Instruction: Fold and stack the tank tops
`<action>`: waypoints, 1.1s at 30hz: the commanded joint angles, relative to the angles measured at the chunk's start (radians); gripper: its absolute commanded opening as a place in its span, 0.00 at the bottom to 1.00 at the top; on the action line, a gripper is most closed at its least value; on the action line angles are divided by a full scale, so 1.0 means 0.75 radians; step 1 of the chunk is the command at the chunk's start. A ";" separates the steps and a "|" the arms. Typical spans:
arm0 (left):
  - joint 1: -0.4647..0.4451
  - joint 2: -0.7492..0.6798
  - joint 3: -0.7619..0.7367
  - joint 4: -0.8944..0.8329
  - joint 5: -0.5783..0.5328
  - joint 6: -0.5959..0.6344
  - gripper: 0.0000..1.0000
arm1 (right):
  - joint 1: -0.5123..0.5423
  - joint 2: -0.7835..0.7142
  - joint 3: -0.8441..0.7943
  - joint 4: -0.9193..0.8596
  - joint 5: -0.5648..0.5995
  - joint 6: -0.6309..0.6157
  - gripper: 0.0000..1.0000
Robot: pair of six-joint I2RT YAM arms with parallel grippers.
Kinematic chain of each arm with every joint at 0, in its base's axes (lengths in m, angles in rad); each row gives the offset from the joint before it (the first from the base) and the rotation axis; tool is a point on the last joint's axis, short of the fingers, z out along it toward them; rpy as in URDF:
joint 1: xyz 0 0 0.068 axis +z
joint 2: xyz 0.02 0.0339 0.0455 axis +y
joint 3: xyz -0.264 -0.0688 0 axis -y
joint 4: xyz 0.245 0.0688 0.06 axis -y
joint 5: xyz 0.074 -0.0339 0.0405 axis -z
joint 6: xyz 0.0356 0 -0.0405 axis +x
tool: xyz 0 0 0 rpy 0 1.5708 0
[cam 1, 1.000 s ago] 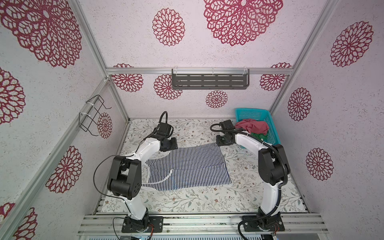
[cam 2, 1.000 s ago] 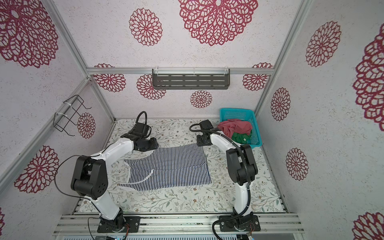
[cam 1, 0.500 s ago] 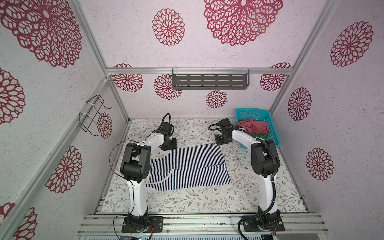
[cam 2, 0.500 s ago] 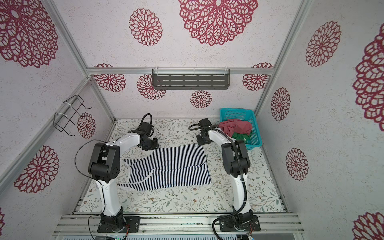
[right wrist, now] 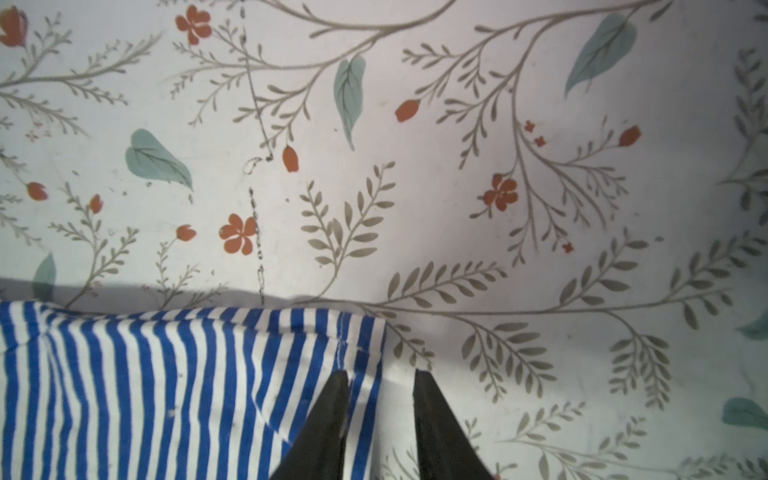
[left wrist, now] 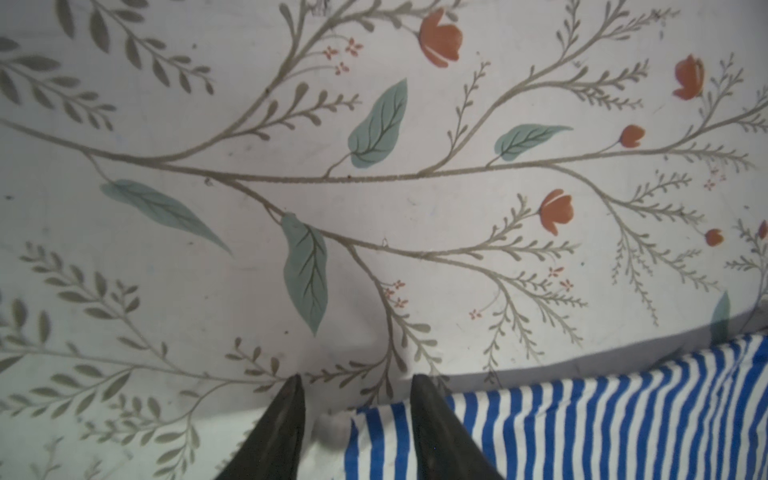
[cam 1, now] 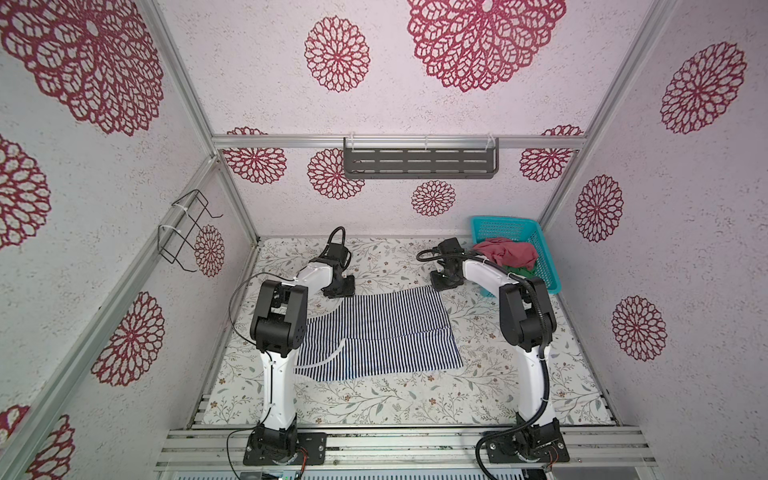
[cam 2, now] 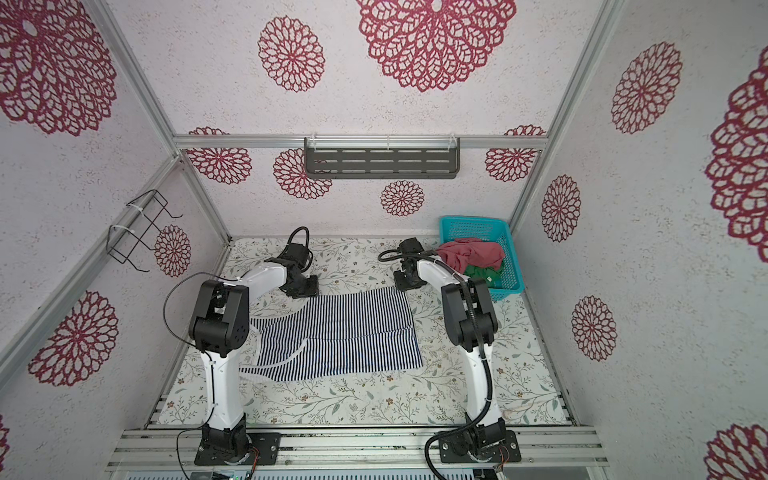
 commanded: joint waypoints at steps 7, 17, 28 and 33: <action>0.005 0.062 0.018 -0.001 0.020 0.032 0.36 | -0.006 0.056 0.081 -0.026 -0.060 -0.024 0.30; -0.005 0.062 0.047 -0.058 0.008 0.041 0.11 | -0.007 0.037 0.109 -0.058 -0.056 -0.042 0.14; -0.007 -0.032 0.057 -0.097 -0.036 0.066 0.00 | -0.011 -0.021 0.108 -0.053 -0.009 -0.055 0.00; -0.007 -0.097 0.019 -0.071 -0.031 0.052 0.00 | -0.010 -0.060 0.073 -0.034 0.003 -0.057 0.00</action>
